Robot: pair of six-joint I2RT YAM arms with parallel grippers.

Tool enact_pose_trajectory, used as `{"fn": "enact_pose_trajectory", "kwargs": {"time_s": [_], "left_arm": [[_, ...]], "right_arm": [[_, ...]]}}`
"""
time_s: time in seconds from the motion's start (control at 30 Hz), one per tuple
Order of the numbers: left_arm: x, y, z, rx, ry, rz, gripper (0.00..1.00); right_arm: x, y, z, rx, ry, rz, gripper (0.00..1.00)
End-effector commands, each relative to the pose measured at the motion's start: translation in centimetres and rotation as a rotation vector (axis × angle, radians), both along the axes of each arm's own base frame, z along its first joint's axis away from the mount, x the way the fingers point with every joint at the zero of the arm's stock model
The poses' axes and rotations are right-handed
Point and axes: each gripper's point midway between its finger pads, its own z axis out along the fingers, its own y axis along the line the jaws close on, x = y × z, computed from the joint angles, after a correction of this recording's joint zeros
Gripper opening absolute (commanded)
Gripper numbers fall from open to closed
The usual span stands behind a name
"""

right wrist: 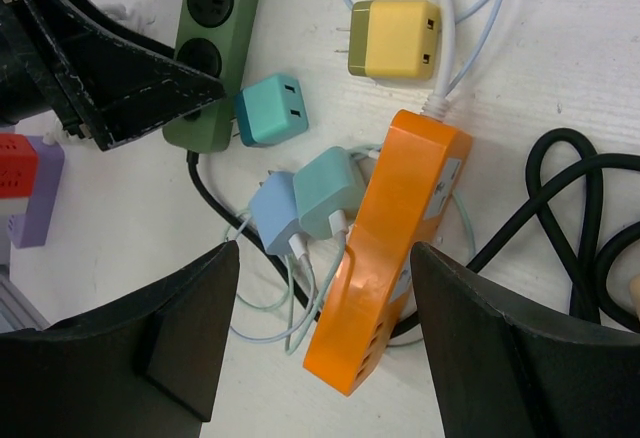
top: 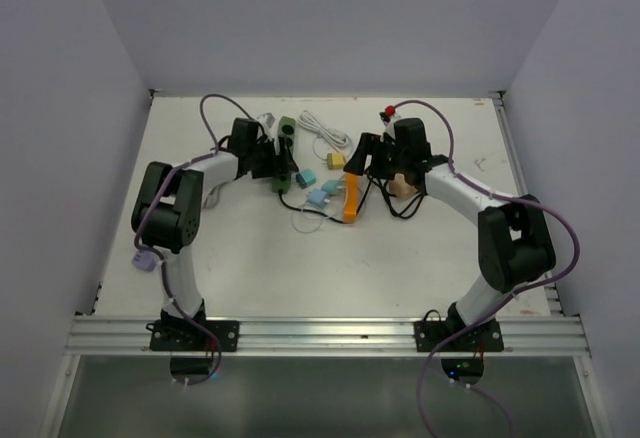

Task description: Pull the plug off the socket

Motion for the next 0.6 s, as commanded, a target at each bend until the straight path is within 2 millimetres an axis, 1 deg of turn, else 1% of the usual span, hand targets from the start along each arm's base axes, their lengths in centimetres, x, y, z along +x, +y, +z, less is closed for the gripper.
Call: {"fn": "enact_pose_trajectory", "kwargs": {"time_s": [0.0, 0.07, 0.1, 0.17, 0.2, 0.27, 0.3, 0.37, 0.4, 0.43, 0.47, 0.5, 0.53, 0.57], "left_arm": [[0.2, 2.2, 3.3, 0.083, -0.075, 0.047, 0.83], [0.1, 2.8, 4.3, 0.109, -0.094, 0.058, 0.86], [0.4, 3.2, 5.6, 0.125, -0.121, 0.073, 0.87], [0.2, 3.7, 6.5, 0.148, -0.127, 0.082, 0.90], [0.2, 4.0, 7.8, 0.158, -0.158, 0.090, 0.91], [0.1, 4.9, 9.1, 0.188, -0.187, 0.118, 0.93], [-0.4, 5.2, 10.4, 0.191, -0.218, 0.128, 0.93], [-1.0, 6.1, 11.5, 0.218, -0.242, 0.154, 0.93], [-1.6, 6.5, 12.9, 0.226, -0.267, 0.166, 0.93], [-2.4, 7.1, 13.2, 0.249, -0.256, 0.174, 0.93], [-2.8, 7.9, 13.8, 0.279, -0.268, 0.188, 0.93], [-3.4, 9.2, 15.5, 0.319, -0.304, 0.237, 0.93], [-3.9, 10.1, 16.1, 0.349, -0.313, 0.259, 0.93], [-4.9, 11.0, 16.2, 0.399, -0.303, 0.255, 0.94]], "right_arm": [[-0.1, 0.4, 2.4, 0.035, -0.064, 0.037, 0.73], [-0.3, 0.6, 2.4, 0.040, -0.059, 0.044, 0.73], [-0.4, 0.6, 2.3, 0.046, -0.054, 0.049, 0.73], [-0.7, 0.7, 2.7, 0.056, -0.064, 0.056, 0.73], [-0.8, 0.8, 2.9, 0.061, -0.073, 0.064, 0.73], [-1.2, 0.7, 3.2, 0.066, -0.086, 0.073, 0.73], [-1.3, 0.8, 3.4, 0.066, -0.095, 0.084, 0.73], [-2.0, 1.1, 3.5, 0.079, -0.095, 0.120, 0.74], [-2.4, 1.2, 3.4, 0.081, -0.091, 0.136, 0.74], [-2.6, 1.5, 3.6, 0.101, -0.111, 0.157, 0.74], [-2.8, 1.7, 3.7, 0.108, -0.119, 0.171, 0.74], [-3.1, 1.9, 3.9, 0.111, -0.136, 0.189, 0.74], [-3.2, 2.1, 4.0, 0.112, -0.146, 0.197, 0.75], [-3.3, 2.1, 4.1, 0.108, -0.155, 0.199, 0.75]]}}
